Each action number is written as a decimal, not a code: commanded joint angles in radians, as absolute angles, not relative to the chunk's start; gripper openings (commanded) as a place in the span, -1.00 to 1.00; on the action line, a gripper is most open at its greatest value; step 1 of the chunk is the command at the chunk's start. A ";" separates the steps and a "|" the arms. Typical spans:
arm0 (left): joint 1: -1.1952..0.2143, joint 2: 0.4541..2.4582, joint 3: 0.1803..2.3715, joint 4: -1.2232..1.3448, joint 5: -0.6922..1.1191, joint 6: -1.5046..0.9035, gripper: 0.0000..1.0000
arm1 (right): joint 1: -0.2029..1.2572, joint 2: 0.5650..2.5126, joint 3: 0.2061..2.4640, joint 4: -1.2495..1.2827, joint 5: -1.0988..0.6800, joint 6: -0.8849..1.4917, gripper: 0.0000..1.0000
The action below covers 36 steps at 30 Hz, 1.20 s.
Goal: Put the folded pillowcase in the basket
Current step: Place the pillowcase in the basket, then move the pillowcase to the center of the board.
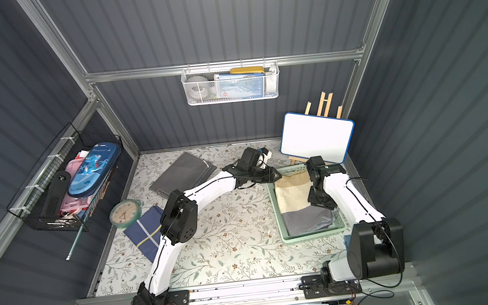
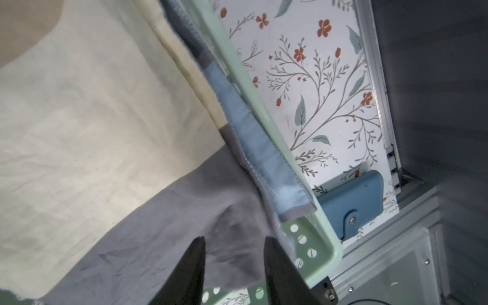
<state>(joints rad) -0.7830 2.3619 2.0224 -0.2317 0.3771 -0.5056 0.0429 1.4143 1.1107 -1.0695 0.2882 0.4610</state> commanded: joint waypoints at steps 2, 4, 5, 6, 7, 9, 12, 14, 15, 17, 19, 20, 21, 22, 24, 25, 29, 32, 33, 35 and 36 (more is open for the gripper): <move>-0.764 2.406 2.135 -0.266 0.440 -0.453 0.10 | 0.038 1.336 1.118 -1.077 0.370 0.459 0.08; -0.763 2.381 2.132 -0.257 0.439 -0.454 0.18 | 0.038 1.287 1.130 -1.073 0.398 0.455 0.11; -0.763 2.363 2.126 -0.262 0.437 -0.453 0.23 | 0.038 1.259 1.133 -1.061 0.392 0.453 0.12; -0.763 2.341 2.121 -0.274 0.432 -0.453 0.31 | 0.038 1.236 1.133 -1.047 0.372 0.452 0.12; -0.763 2.318 2.112 -0.293 0.417 -0.452 0.39 | 0.039 1.219 1.129 -1.030 0.333 0.452 0.11; -0.761 2.254 2.081 -0.312 0.357 -0.444 0.47 | 0.043 1.157 1.122 -1.010 0.258 0.472 0.05; -0.731 2.143 1.980 -0.342 0.248 -0.434 0.48 | 0.093 1.102 1.112 -0.988 0.175 0.502 -0.11; -0.659 2.064 1.867 -0.345 0.204 -0.436 0.49 | 0.164 1.070 1.109 -0.976 0.162 0.526 -0.11; -0.617 2.035 1.824 -0.350 0.192 -0.439 0.50 | 0.197 1.058 1.111 -0.973 0.160 0.535 -0.11; -0.507 1.996 1.746 -0.397 0.152 -0.442 0.55 | 0.272 1.044 1.115 -0.971 0.138 0.562 -0.11; -0.405 1.997 1.707 -0.461 0.088 -0.430 0.57 | 0.321 1.032 1.110 -0.959 0.096 0.589 -0.11; -0.356 2.008 1.697 -0.499 0.069 -0.420 0.57 | 0.346 1.023 1.100 -0.941 0.086 0.602 -0.11; -0.320 2.018 1.689 -0.521 0.063 -0.407 0.57 | 0.366 1.017 1.090 -0.923 0.077 0.613 -0.11; -0.284 2.022 1.675 -0.535 0.050 -0.400 0.57 | 0.383 1.011 1.081 -0.903 0.068 0.617 -0.11; -0.238 2.008 1.640 -0.526 0.034 -0.381 0.57 | 0.404 1.011 1.077 -0.876 0.049 0.617 -0.10; -0.220 2.000 1.630 -0.526 0.003 -0.378 0.56 | 0.409 1.015 1.076 -0.865 0.036 0.610 -0.10; -0.155 2.035 1.628 -0.519 -0.025 -0.361 0.55 | 0.410 1.021 1.077 -0.833 -0.031 0.591 -0.10; -0.140 2.107 1.652 -0.534 -0.027 -0.362 0.53 | 0.411 1.004 1.057 -0.791 -0.082 0.597 -0.10; -0.140 2.129 1.660 -0.545 -0.038 -0.364 0.52 | 0.411 0.999 1.047 -0.782 -0.088 0.600 -0.10; -0.140 2.171 1.666 -0.575 -0.037 -0.372 0.51 | 0.411 0.987 1.031 -0.771 -0.090 0.602 -0.10; -0.140 2.183 1.661 -0.584 -0.034 -0.379 0.51 | 0.410 0.982 1.027 -0.768 -0.091 0.601 -0.10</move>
<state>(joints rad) -0.1478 2.1288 1.6562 -0.5030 -0.0238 -0.3904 0.4061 1.0012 1.0473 -0.8001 -0.0574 0.5926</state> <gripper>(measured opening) 0.758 0.449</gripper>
